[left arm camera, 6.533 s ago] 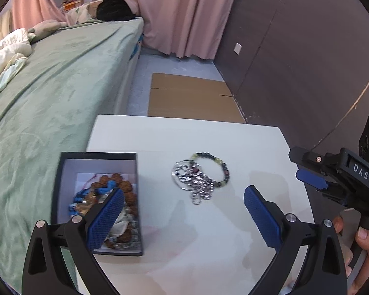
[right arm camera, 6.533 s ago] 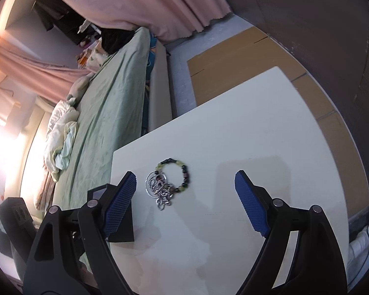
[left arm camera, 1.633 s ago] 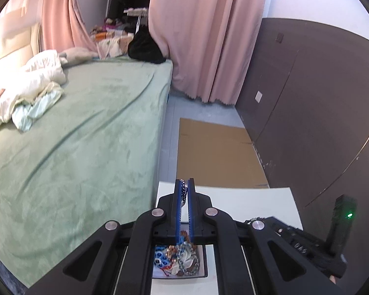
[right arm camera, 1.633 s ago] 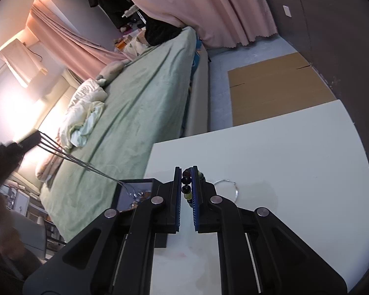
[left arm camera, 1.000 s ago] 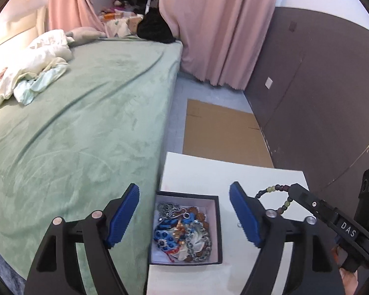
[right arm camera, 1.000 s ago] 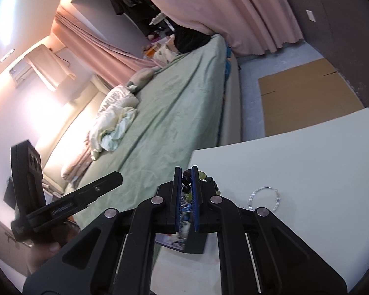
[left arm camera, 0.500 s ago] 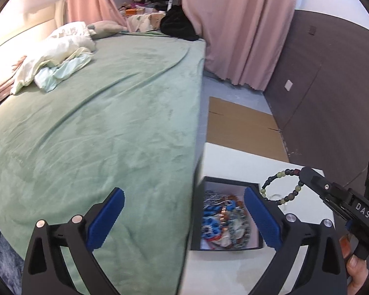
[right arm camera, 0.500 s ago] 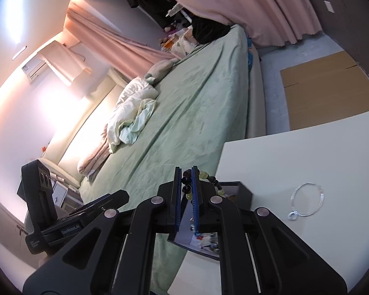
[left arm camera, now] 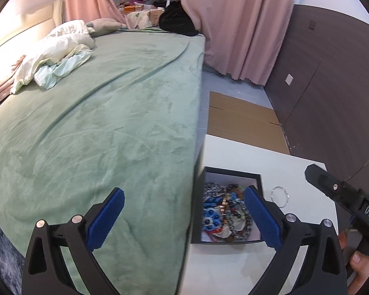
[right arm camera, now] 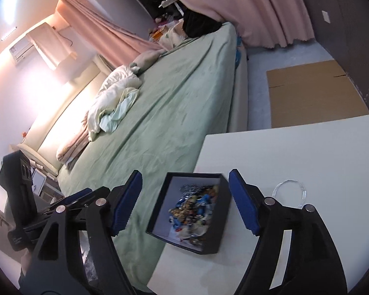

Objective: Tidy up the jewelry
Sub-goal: 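Lower both held items into the black box and open both tools, then move the left tool to the small ring beside the silver hoop and close on it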

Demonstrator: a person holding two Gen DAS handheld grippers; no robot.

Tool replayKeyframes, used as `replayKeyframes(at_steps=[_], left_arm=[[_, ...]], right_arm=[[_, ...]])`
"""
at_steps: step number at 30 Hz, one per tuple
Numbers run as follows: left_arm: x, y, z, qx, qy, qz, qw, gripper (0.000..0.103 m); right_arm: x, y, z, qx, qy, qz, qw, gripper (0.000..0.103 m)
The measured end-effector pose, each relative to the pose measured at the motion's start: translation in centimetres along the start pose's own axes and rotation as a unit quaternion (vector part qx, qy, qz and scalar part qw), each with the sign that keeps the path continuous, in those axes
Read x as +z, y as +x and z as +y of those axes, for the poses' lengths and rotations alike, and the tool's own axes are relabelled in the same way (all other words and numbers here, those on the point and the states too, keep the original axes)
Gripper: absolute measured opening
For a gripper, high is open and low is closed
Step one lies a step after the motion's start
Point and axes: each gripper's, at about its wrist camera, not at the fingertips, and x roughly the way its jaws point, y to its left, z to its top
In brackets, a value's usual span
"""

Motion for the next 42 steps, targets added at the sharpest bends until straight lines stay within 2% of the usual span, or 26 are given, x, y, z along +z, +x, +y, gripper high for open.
replayKeyframes(at_steps=[15, 28, 30, 32, 35, 38, 40, 42], left_arm=[[-0.1, 1.8, -7.0, -0.039, 0.043, 0.006, 0.9983, 0.094], [-0.8, 4.2, -13.5, -0.092, 0.082, 0.027, 0.9921, 0.093], [-1.0, 4.7, -14.2, -0.097, 0.087, 0.034, 0.9908, 0.086], [-1.2, 5.7, -15.3, -0.107, 0.094, 0.055, 0.9884, 0.072], [-1.6, 7.1, -16.5, -0.112, 0.100, 0.082, 0.9853, 0.058], [-2.1, 8.2, -17.4, -0.110, 0.105, 0.100, 0.9834, 0.047], [-2.5, 9.1, -17.8, -0.103, 0.113, 0.110, 0.9820, 0.044], [-3.0, 10.0, -18.1, -0.093, 0.122, 0.126, 0.9801, 0.034]], right_arm=[[0.6, -4.6, -6.2, -0.066, 0.035, -0.010, 0.997, 0.075], [0.3, -7.5, -11.3, -0.091, 0.093, 0.002, 0.991, 0.075], [0.2, -7.9, -12.2, -0.093, 0.109, 0.002, 0.990, 0.075], [0.2, -8.2, -12.9, -0.096, 0.124, 0.003, 0.988, 0.075], [0.2, -8.6, -13.8, -0.100, 0.139, 0.001, 0.985, 0.075], [0.3, -9.0, -14.4, -0.101, 0.151, -0.002, 0.983, 0.075], [0.2, -9.2, -14.5, -0.102, 0.153, -0.003, 0.983, 0.075], [0.2, -9.3, -14.5, -0.102, 0.155, -0.002, 0.983, 0.075]])
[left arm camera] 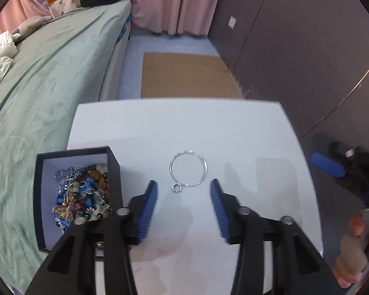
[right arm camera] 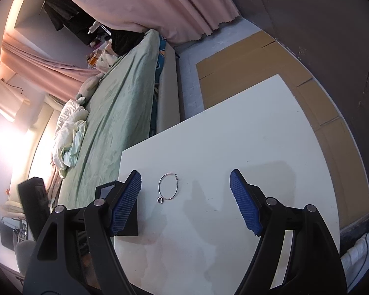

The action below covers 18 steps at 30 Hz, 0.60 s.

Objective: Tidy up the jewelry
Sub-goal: 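Move the left tool to the small ring beside the silver hoop and close on it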

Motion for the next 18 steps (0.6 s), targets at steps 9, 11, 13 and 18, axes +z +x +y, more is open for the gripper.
replayKeyframes(at_steps=[9, 11, 13, 18], left_arm=[[0.0, 3.6, -0.6, 0.021, 0.015, 0.046, 0.9986, 0.028], [0.0, 4.1, -0.7, 0.024, 0.019, 0.051, 0.9982, 0.023], [0.0, 4.7, -0.9, 0.029, 0.024, 0.057, 0.9977, 0.023], [-0.2, 6.0, -0.7, 0.044, 0.031, 0.066, 0.9964, 0.023]], right_arm=[[0.1, -0.2, 0.0, 0.002, 0.003, 0.001, 1.000, 0.075], [0.1, -0.1, 0.0, 0.002, 0.002, 0.000, 1.000, 0.075], [0.1, -0.2, -0.1, 0.001, 0.003, 0.000, 1.000, 0.075], [0.2, -0.1, -0.1, -0.001, 0.003, 0.001, 1.000, 0.075]])
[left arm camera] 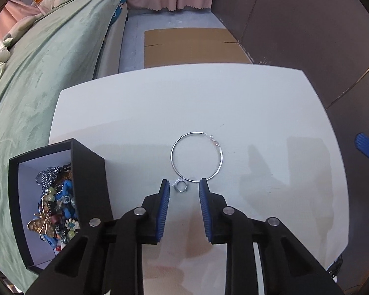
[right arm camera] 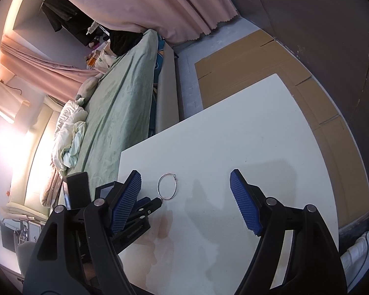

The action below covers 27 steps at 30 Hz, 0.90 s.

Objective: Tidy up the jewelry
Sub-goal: 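Move the left tool to the small ring beside the silver hoop and close on it, then lower the small ring into the black box with the left tool while the right tool grasps the silver hoop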

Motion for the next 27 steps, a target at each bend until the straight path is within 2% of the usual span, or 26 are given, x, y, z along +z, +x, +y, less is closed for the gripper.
replayKeyframes(at_steps=[7, 10, 14, 27], left_arm=[[0.0, 0.7, -0.2, 0.014, 0.011, 0.001, 0.9998, 0.017], [0.0, 0.8, -0.2, 0.025, 0.019, 0.000, 0.9995, 0.011], [0.0, 0.7, -0.1, 0.023, 0.023, -0.003, 0.9995, 0.010], [-0.2, -4.3, 1.7, 0.002, 0.005, -0.058, 0.9983, 0.010]], right_arm=[[-0.1, 0.3, 0.3, -0.001, -0.003, 0.003, 1.000, 0.075], [-0.2, 0.7, 0.7, -0.003, -0.006, 0.006, 1.000, 0.075], [-0.4, 1.0, 1.0, -0.004, -0.012, 0.008, 1.000, 0.075], [-0.9, 2.9, 2.4, -0.011, -0.026, 0.024, 0.999, 0.075]])
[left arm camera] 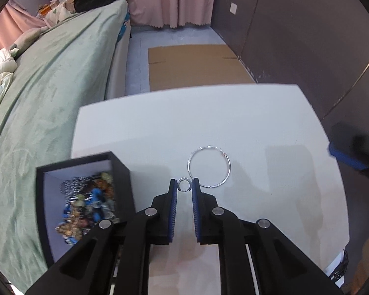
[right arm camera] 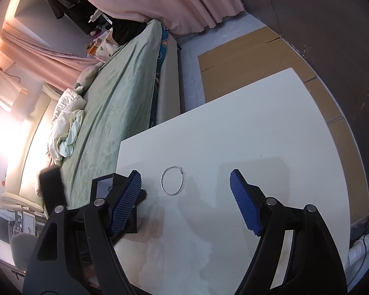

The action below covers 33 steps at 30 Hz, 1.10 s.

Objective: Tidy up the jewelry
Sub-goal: 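Lower the small ring into the black box with the left tool while the right tool grasps the silver hoop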

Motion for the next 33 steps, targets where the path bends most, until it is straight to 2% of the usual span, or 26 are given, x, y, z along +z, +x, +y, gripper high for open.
replayKeyframes(at_steps=[8, 17, 19, 21, 25, 30, 33], left_arm=[[0.0, -3.6, 1.8, -0.006, -0.019, -0.032, 0.9993, 0.010], [0.1, -5.7, 5.2, -0.003, -0.040, -0.050, 0.9979, 0.010], [-0.1, -6.3, 6.0, -0.002, -0.046, -0.054, 0.9975, 0.010], [-0.2, -6.7, 6.8, -0.002, -0.053, -0.056, 0.9970, 0.010], [-0.5, -7.6, 8.2, -0.001, -0.068, -0.059, 0.9959, 0.010], [-1.0, -8.7, 10.3, 0.002, -0.088, -0.063, 0.9941, 0.010], [-1.4, -9.4, 11.4, 0.005, -0.097, -0.066, 0.9931, 0.010]], right_arm=[[-0.3, 1.6, 1.2, -0.001, -0.009, 0.012, 1.000, 0.075], [-0.3, 3.4, 2.3, -0.003, -0.011, 0.020, 1.000, 0.075], [-0.4, 4.1, 2.6, -0.007, -0.012, 0.024, 1.000, 0.072], [-0.5, 4.8, 2.8, -0.014, -0.011, 0.030, 0.999, 0.061], [-0.8, 6.6, 3.0, -0.043, -0.014, 0.041, 0.998, 0.052], [-1.4, 9.0, 3.2, -0.057, -0.015, 0.067, 0.996, 0.035], [-1.7, 9.8, 3.4, -0.068, -0.020, 0.072, 0.995, 0.032]])
